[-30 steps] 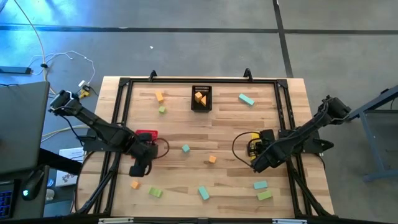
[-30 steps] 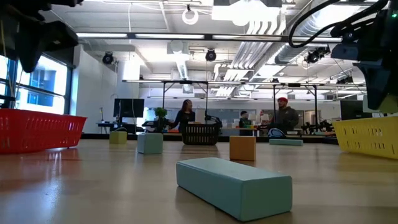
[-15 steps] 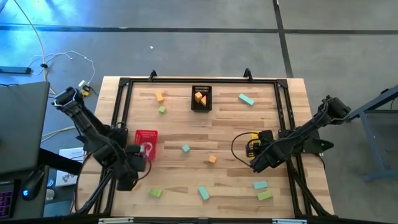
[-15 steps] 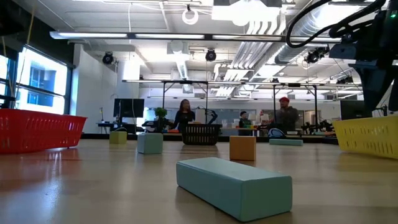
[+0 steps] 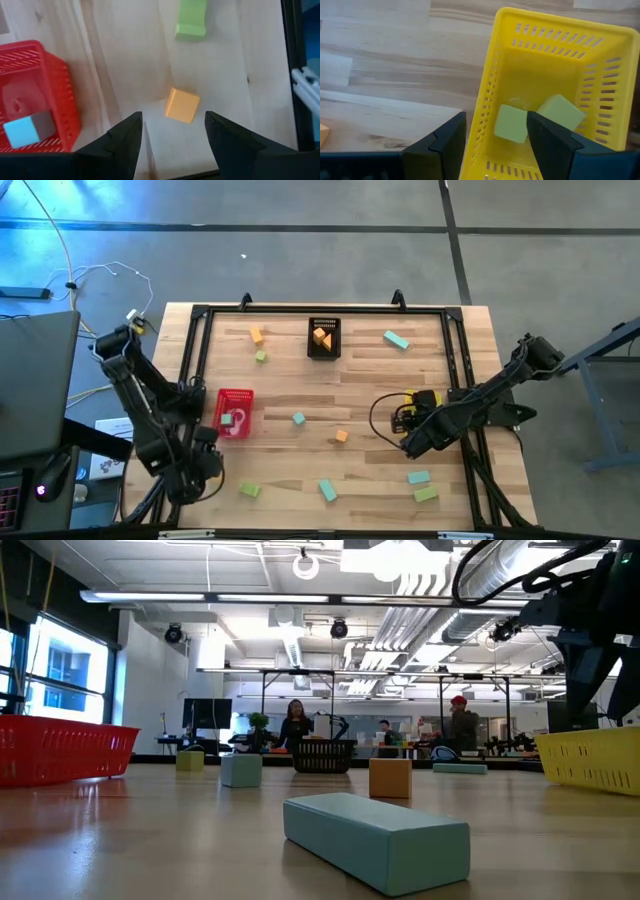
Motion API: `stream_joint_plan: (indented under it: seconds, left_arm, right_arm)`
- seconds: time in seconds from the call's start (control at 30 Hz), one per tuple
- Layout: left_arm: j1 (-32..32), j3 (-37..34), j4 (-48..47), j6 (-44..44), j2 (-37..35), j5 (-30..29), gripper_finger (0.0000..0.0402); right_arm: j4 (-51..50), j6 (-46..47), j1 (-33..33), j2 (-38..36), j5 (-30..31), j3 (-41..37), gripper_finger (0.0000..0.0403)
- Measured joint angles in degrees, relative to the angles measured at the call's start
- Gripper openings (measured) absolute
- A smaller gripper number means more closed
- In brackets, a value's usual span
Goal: Sort & place blocks by color
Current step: Put the yellow block into the black bin
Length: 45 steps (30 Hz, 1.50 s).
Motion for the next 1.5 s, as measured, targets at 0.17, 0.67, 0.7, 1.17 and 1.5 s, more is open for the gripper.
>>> stream_joint_plan:
  seconds: [0.17,0.67,0.7,1.17,1.5]
  left_arm:
    - [-1.44,0.02,0.56,0.35,4.34,-0.74,0.0202]
    - [-2.15,0.02,4.77,4.42,14.50,1.83,0.0202]
    - [-2.14,0.02,4.90,4.46,14.91,1.83,0.0202]
    - [-1.15,0.02,7.24,7.04,20.78,1.91,0.0185]
    - [1.16,0.15,7.96,7.52,20.56,1.75,0.0105]
  right_arm:
    - [0.35,-0.01,0.00,0.00,0.62,0.00,0.0193]
    - [1.85,-0.02,0.00,0.00,0.87,-0.02,0.0193]
    - [1.87,-0.02,0.00,0.00,0.87,-0.02,0.0193]
    - [1.92,-0.04,0.00,0.00,0.88,-0.02,0.0193]
    - [2.21,-0.04,0.00,0.00,1.00,-0.02,0.0193]
